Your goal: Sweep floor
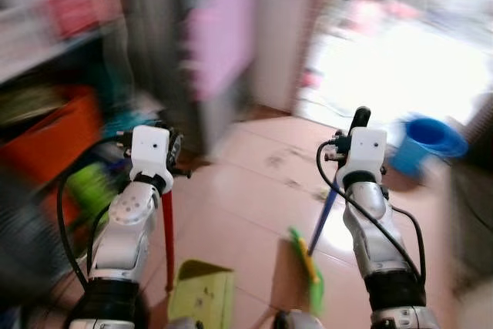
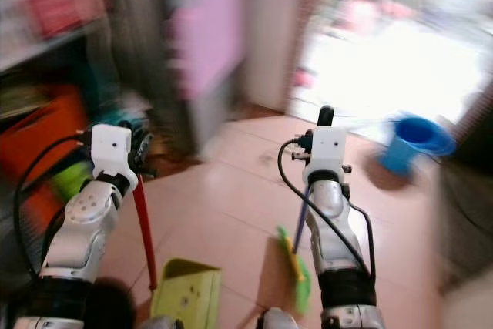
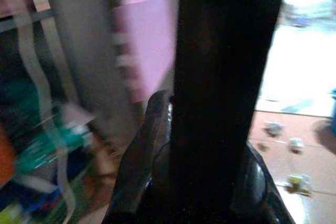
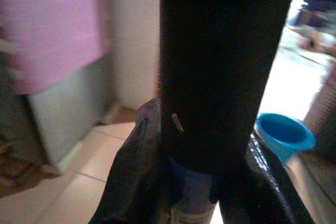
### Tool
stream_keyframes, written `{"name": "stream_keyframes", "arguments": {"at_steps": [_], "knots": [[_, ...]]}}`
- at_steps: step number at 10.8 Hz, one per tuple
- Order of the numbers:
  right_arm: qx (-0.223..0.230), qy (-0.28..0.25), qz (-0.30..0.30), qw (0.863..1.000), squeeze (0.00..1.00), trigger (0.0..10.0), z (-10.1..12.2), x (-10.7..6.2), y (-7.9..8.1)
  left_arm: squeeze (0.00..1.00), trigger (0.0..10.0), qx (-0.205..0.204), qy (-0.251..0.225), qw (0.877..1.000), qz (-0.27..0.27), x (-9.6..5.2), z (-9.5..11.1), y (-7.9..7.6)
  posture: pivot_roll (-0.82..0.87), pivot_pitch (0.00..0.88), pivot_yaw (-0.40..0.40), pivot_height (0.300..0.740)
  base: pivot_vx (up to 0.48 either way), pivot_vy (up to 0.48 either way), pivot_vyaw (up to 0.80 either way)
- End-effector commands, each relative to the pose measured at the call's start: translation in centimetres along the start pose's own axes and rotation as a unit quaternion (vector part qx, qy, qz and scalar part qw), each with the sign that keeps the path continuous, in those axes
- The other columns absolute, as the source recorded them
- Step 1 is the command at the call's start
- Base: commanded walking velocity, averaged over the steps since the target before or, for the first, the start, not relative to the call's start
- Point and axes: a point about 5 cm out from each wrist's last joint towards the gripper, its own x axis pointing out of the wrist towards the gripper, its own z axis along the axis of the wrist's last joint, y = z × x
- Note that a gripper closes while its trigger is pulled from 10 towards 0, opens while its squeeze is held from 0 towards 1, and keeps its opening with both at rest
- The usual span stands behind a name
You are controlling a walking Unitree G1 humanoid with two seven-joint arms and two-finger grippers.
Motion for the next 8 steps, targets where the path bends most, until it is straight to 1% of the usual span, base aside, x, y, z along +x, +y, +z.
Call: {"name": "stream_keyframes", "arguments": {"at_steps": [1,3,4,5,6,8], "knots": [[-0.012,-0.015,-0.013,1.000,0.00,10.0,0.9,0.1,-0.8,0.00,10.0,-0.003,-0.035,0.999,-0.017,0.8,1.7,-0.9,-0.02,0.000,0.006,0.740,0.330,0.000,-0.80],[-0.012,-0.022,-0.006,1.000,0.00,10.0,1.4,0.6,-0.5,0.00,10.0,-0.009,-0.036,0.999,-0.022,0.7,1.7,-1.2,-0.02,0.000,-0.006,0.740,0.349,0.000,-0.80],[-0.007,-0.022,0.002,1.000,0.00,10.0,1.4,0.8,-0.4,0.00,10.0,-0.014,-0.035,0.999,-0.012,0.6,1.6,-0.9,-0.02,0.000,-0.011,0.740,0.360,0.000,-0.80],[-0.001,-0.025,0.008,1.000,0.00,10.0,1.5,0.8,-0.4,0.00,10.0,-0.015,-0.035,0.999,-0.003,0.5,1.5,-0.6,-0.01,0.000,-0.018,0.740,0.356,0.000,-0.44],[-0.003,-0.030,0.021,0.999,0.00,10.0,1.7,0.7,-0.1,0.00,10.0,-0.018,-0.033,0.999,0.003,0.4,1.4,-0.2,-0.01,0.000,-0.022,0.740,0.322,0.356,0.00],[-0.004,-0.026,0.026,0.999,0.00,10.0,1.5,0.5,0.0,0.00,10.0,-0.030,-0.023,0.999,0.010,0.3,1.0,-0.1,-0.02,0.000,-0.024,0.740,0.306,0.369,0.00]]}}
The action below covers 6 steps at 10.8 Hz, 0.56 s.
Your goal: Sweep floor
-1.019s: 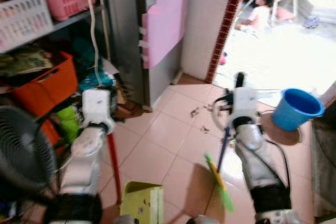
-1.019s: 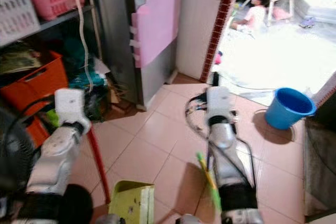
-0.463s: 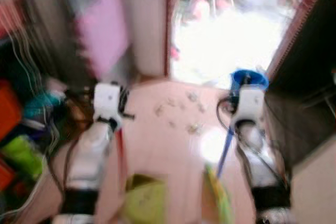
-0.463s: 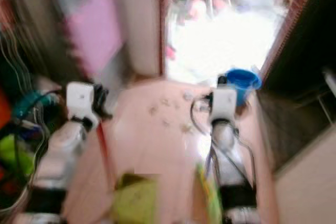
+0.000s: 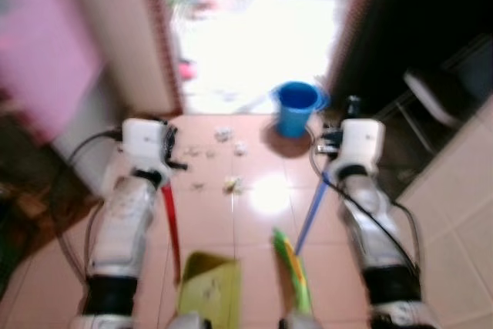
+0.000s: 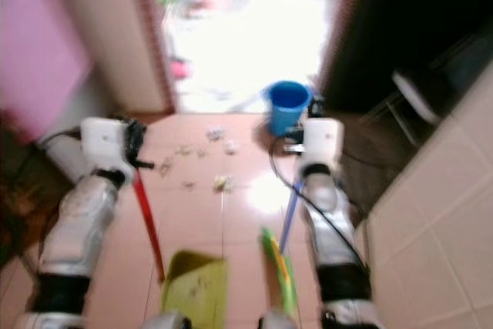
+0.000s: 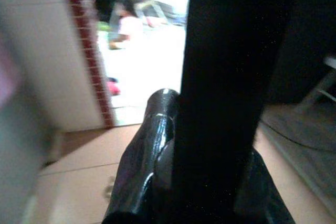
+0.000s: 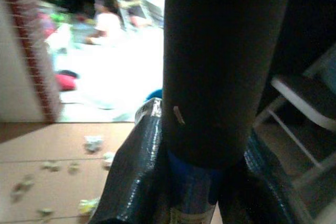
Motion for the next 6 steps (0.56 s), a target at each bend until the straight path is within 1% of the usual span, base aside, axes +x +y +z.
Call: {"name": "stream_keyframes", "arguments": {"at_steps": [1,2,4,5,6], "knots": [[-0.018,-0.013,0.007,1.000,0.00,10.0,0.60,0.17,0.28,0.00,10.0,-0.014,-0.012,1.000,0.012,0.03,0.68,0.71,-0.02,0.000,-0.024,0.740,0.000,0.431,-0.80],[-0.020,-0.012,0.008,1.000,0.00,10.0,0.58,0.14,0.22,0.00,10.0,-0.016,-0.009,1.000,0.006,0.04,0.58,0.50,-0.02,0.000,-0.024,0.740,0.000,0.458,-0.69],[-0.022,-0.014,0.010,1.000,0.00,10.0,0.67,0.14,0.12,0.00,10.0,-0.015,-0.011,1.000,0.005,0.08,0.64,0.40,-0.03,0.000,-0.026,0.740,0.000,0.458,0.00],[-0.033,-0.026,0.009,0.999,0.00,10.0,1.11,0.30,-0.02,0.00,10.0,-0.012,-0.013,1.000,0.007,0.17,0.76,0.46,-0.03,0.000,-0.028,0.740,0.000,0.458,0.00],[-0.037,-0.026,0.008,0.999,0.00,10.0,1.20,0.40,-0.07,0.00,10.0,-0.011,-0.014,1.000,0.011,0.25,0.83,0.62,-0.03,0.000,-0.033,0.740,0.000,0.458,0.00]]}}
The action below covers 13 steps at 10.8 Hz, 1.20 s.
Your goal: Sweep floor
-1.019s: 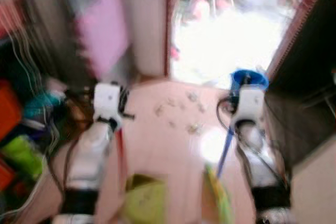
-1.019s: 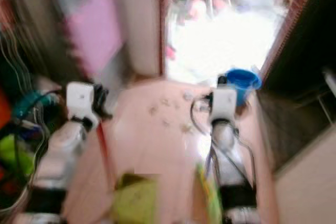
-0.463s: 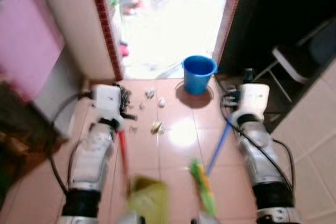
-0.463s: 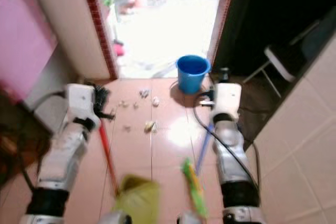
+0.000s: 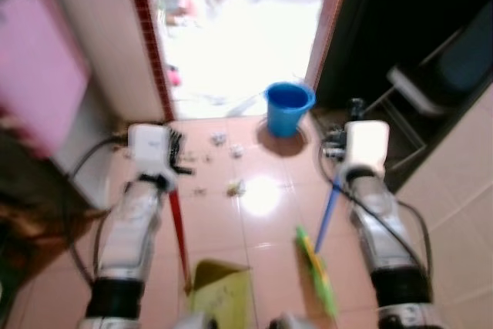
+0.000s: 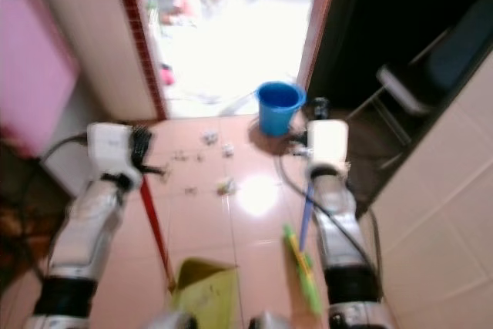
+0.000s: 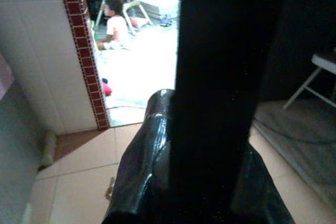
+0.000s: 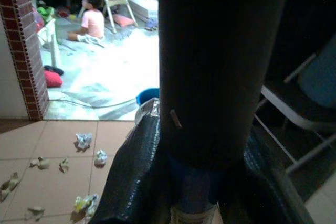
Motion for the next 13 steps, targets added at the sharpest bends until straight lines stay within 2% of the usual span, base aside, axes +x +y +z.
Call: {"name": "stream_keyframes", "arguments": {"at_steps": [1,3,4,5,6,7,9,10,12,13], "knots": [[-0.005,-0.026,-0.005,1.000,0.00,10.0,1.5,0.6,0.0,0.00,10.0,0.011,-0.034,0.999,0.009,0.7,1.8,0.6,-0.01,0.000,-0.044,0.740,0.000,0.472,0.00],[-0.004,-0.029,-0.005,1.000,0.00,10.0,1.9,0.8,0.5,0.00,10.0,0.038,-0.052,0.997,0.032,1.2,2.9,1.3,0.01,0.000,-0.041,0.740,0.000,0.234,0.00],[0.003,-0.035,-0.002,0.999,0.00,10.0,2.3,1.0,1.1,0.00,10.0,0.035,-0.045,0.997,0.057,1.2,3.0,1.6,0.01,0.000,-0.036,0.740,0.000,0.000,0.00],[0.004,-0.043,0.001,0.999,0.00,10.0,2.6,1.0,1.6,0.00,10.0,-0.009,-0.052,0.998,0.044,0.7,3.2,1.5,0.02,0.017,-0.014,0.740,0.000,0.000,0.00],[0.005,-0.044,-0.002,0.999,0.00,10.0,2.6,0.8,1.9,0.00,10.0,-0.010,-0.054,0.998,0.043,0.3,2.9,1.5,0.01,0.019,-0.011,0.740,0.000,0.000,0.00],[-0.014,-0.044,-0.012,0.999,0.00,10.0,2.4,0.5,1.8,0.00,10.0,-0.011,-0.048,0.998,0.047,0.0,2.3,1.4,0.01,0.008,-0.017,0.740,0.000,0.000,0.00],[-0.020,-0.033,-0.010,0.999,0.00,10.0,1.7,0.3,1.4,0.00,10.0,0.012,-0.042,0.993,0.111,-0.1,1.5,2.5,-0.01,0.000,-0.018,0.740,0.000,0.000,0.00],[-0.017,-0.031,-0.016,0.999,0.00,10.0,1.4,0.4,0.7,0.00,10.0,0.017,-0.023,0.993,0.116,-0.1,0.9,2.9,-0.01,0.000,-0.017,0.740,0.000,0.000,0.00],[-0.021,-0.047,-0.002,0.999,0.00,10.0,1.7,0.3,0.7,0.00,10.0,0.003,-0.037,0.996,0.081,-0.3,1.1,2.5,-0.02,0.000,-0.010,0.740,0.000,0.000,0.00],[-0.020,-0.054,0.015,0.998,0.00,10.0,1.9,0.1,1.1,0.00,10.0,-0.001,-0.038,0.996,0.087,-0.3,1.0,2.6,-0.03,0.000,-0.011,0.740,0.000,0.000,0.00]]}}
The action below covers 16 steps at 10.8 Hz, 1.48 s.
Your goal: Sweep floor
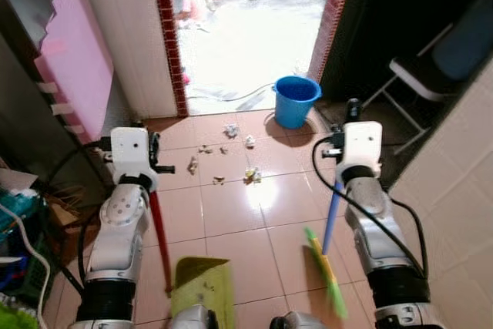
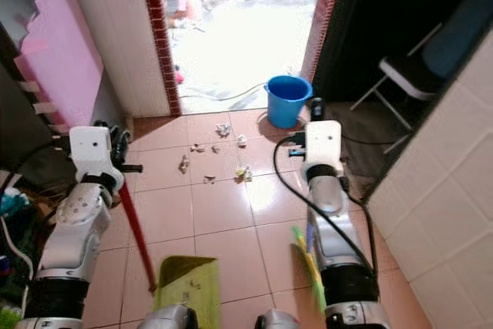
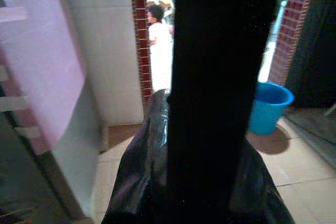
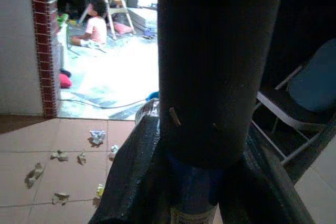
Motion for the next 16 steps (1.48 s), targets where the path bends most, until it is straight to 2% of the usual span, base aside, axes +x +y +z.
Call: {"name": "stream_keyframes", "arguments": {"at_steps": [1,4,11,12,16], "knots": [[-0.003,-0.047,0.015,0.999,0.00,10.0,1.8,0.1,0.2,0.00,10.0,-0.004,-0.028,1.000,0.000,0.3,1.2,0.0,-0.02,0.000,-0.015,0.740,0.000,0.000,0.00],[-0.004,-0.049,0.031,0.998,0.00,10.0,1.7,-0.2,0.9,0.00,10.0,-0.008,-0.036,0.999,0.006,0.4,1.6,0.4,-0.01,0.000,-0.025,0.740,0.345,0.000,0.00],[-0.006,-0.055,0.039,0.998,0.00,10.0,1.9,0.2,0.9,0.00,10.0,-0.015,-0.040,0.999,0.003,0.4,1.7,0.0,-0.01,0.000,-0.033,0.740,0.388,0.000,0.00],[-0.027,-0.071,0.053,0.996,0.00,10.0,2.3,0.2,1.1,0.00,10.0,-0.015,-0.042,0.999,0.009,0.3,1.8,0.0,-0.01,0.000,-0.034,0.740,0.431,0.000,0.00],[-0.026,-0.071,0.059,0.995,0.00,10.0,2.3,0.3,1.3,0.00,10.0,-0.015,-0.041,0.999,0.017,0.3,1.8,0.2,0.00,0.000,-0.037,0.740,0.437,0.000,0.00]]}}
